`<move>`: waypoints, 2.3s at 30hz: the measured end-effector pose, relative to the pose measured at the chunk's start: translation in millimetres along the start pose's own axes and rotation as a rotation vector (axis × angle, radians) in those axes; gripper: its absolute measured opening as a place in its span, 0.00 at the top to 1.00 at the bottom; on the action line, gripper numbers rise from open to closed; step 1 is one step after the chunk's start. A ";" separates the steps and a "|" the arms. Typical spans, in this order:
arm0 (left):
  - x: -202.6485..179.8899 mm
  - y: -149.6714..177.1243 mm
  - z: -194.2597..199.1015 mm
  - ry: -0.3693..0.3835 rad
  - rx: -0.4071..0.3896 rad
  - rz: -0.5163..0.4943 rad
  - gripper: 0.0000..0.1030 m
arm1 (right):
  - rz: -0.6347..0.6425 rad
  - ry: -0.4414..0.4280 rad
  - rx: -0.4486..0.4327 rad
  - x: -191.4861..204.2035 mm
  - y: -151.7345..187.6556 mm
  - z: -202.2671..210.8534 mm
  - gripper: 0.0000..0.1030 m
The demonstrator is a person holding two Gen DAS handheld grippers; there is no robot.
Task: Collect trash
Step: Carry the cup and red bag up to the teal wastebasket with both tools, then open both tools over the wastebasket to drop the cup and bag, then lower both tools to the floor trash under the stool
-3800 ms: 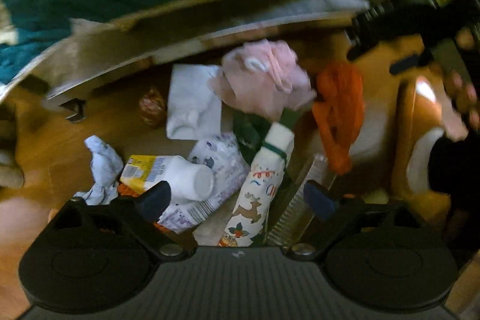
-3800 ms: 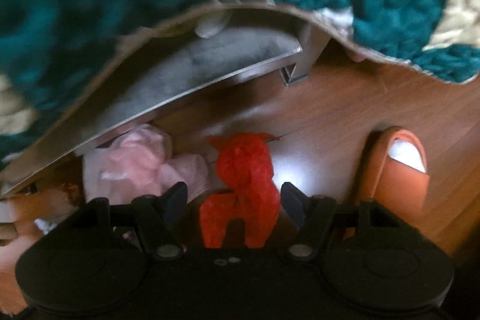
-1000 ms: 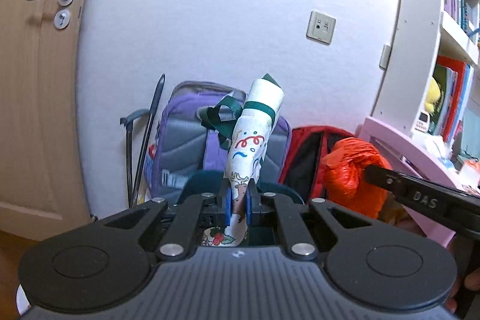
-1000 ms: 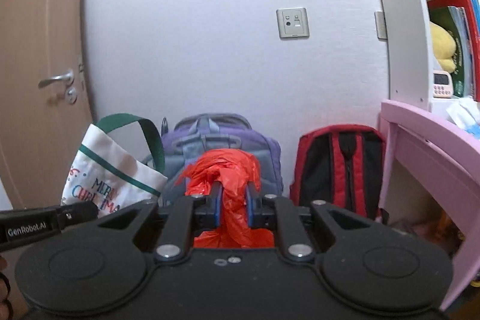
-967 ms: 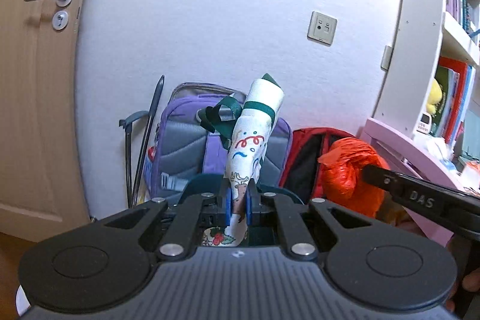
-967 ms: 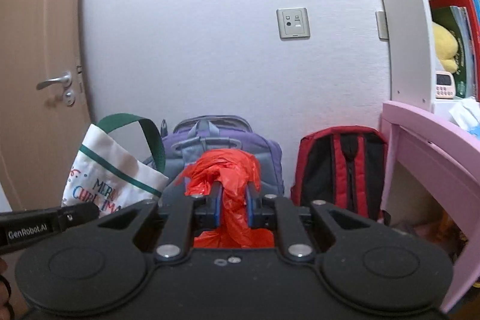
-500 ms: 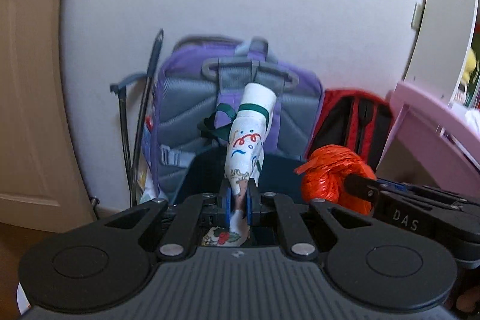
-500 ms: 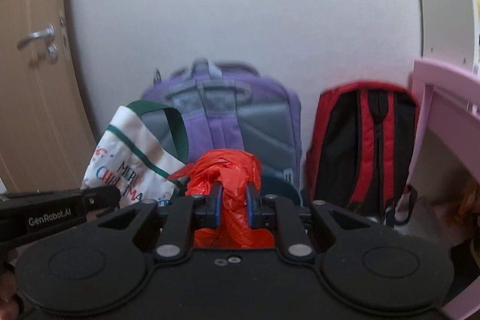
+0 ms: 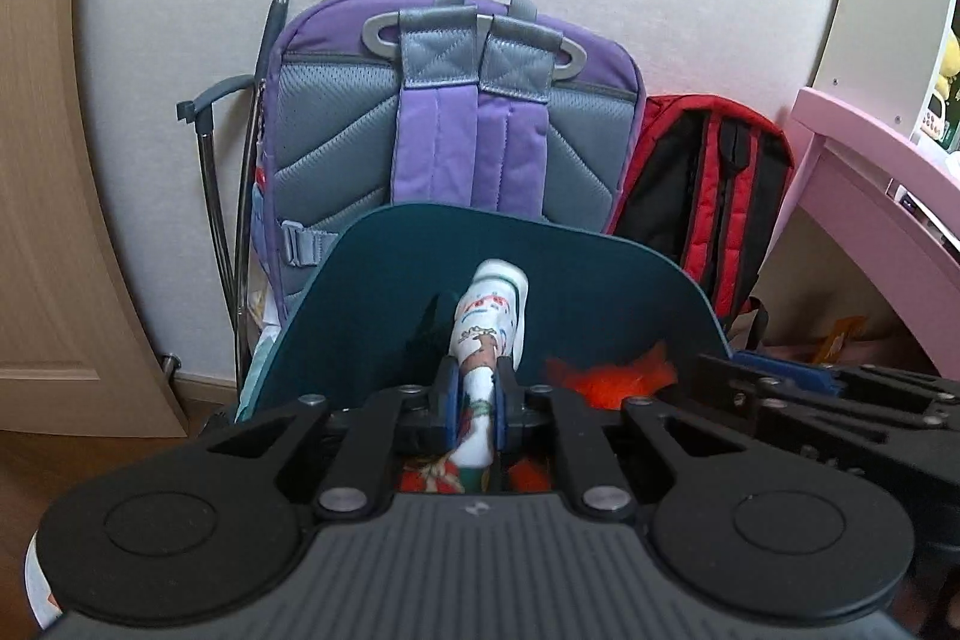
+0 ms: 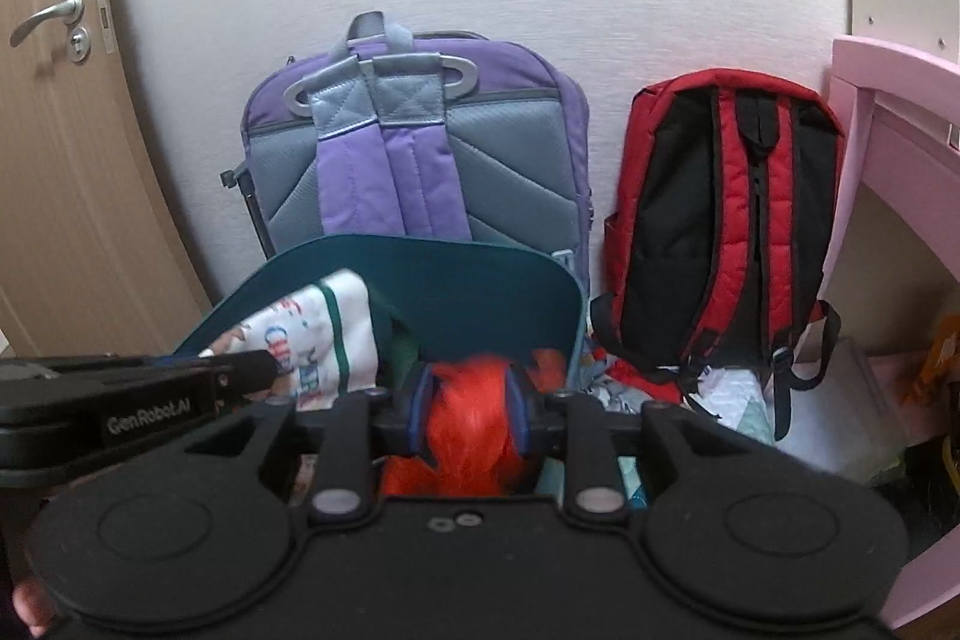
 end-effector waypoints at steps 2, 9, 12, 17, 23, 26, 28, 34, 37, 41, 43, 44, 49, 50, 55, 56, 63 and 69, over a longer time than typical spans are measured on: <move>0.6 1.4 -0.5 -0.004 0.000 0.008 0.80 | -0.004 0.000 -0.002 -3.2 0.0 3.4 0.69; -4.8 -5.3 23.3 -0.001 -0.064 0.006 0.30 | -0.019 -0.017 -0.035 -10.9 -4.8 26.0 0.55; -10.1 -6.6 37.6 0.003 -0.069 -0.008 0.29 | -0.024 -0.023 -0.048 -12.2 -7.2 39.8 0.55; -12.8 -4.0 67.2 0.003 -0.076 0.005 0.22 | -0.037 -0.037 -0.063 -14.1 -5.5 67.9 0.51; -14.8 11.0 104.2 0.013 -0.064 0.008 0.19 | -0.038 -0.059 -0.053 -16.2 9.8 103.9 0.48; -15.4 21.7 122.0 0.021 -0.051 0.009 0.19 | -0.055 -0.079 -0.044 -18.7 20.6 121.2 0.47; -16.0 30.1 132.6 0.027 -0.038 0.010 0.18 | -0.060 -0.090 -0.040 -18.8 27.9 131.6 0.47; -15.9 57.8 156.0 0.056 0.000 0.032 0.15 | -0.047 -0.110 -0.031 -14.4 55.6 159.0 0.46; -13.4 76.9 165.9 0.065 0.016 0.052 0.14 | -0.040 -0.126 -0.016 -12.0 73.3 167.3 0.46; -8.7 108.3 175.5 0.063 0.016 0.071 0.00 | -0.039 -0.147 0.024 -9.3 103.9 171.5 0.45; -4.9 127.2 177.6 0.068 0.018 0.073 0.00 | -0.040 -0.153 0.052 -8.0 121.5 170.0 0.45; -3.1 136.9 176.8 0.067 0.028 0.064 0.00 | -0.039 -0.153 0.066 -8.0 132.1 168.5 0.45; 9.8 188.9 159.9 0.032 0.073 0.024 0.00 | -0.046 -0.138 0.145 -10.7 185.3 147.8 0.45; 12.8 199.9 153.6 0.023 0.095 0.029 0.00 | -0.053 -0.132 0.169 -12.3 197.7 141.3 0.45; 29.5 253.6 110.4 -0.019 0.208 0.026 0.00 | -0.063 -0.085 0.283 -23.1 263.6 102.4 0.45; 31.8 262.8 102.1 -0.028 0.225 0.019 0.00 | -0.066 -0.077 0.307 -26.2 276.5 93.4 0.45; 45.0 331.0 39.4 -0.058 0.369 0.026 0.00 | -0.130 -0.033 0.438 -49.3 343.5 38.7 0.45; 61.0 384.4 -11.2 -0.125 0.515 0.124 0.00 | -0.171 0.016 0.535 -62.2 385.4 -9.1 0.45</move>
Point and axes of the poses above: each gripper's, at about its wrist camera, not at the fingertips, and z roughly against the way its jaws point, x to its left, y to its underside, the point moved 6 cm from there along -z, roughly the way its jaws point, and after that the axes turned 7 degrees about -x, right-handed, at the moved point
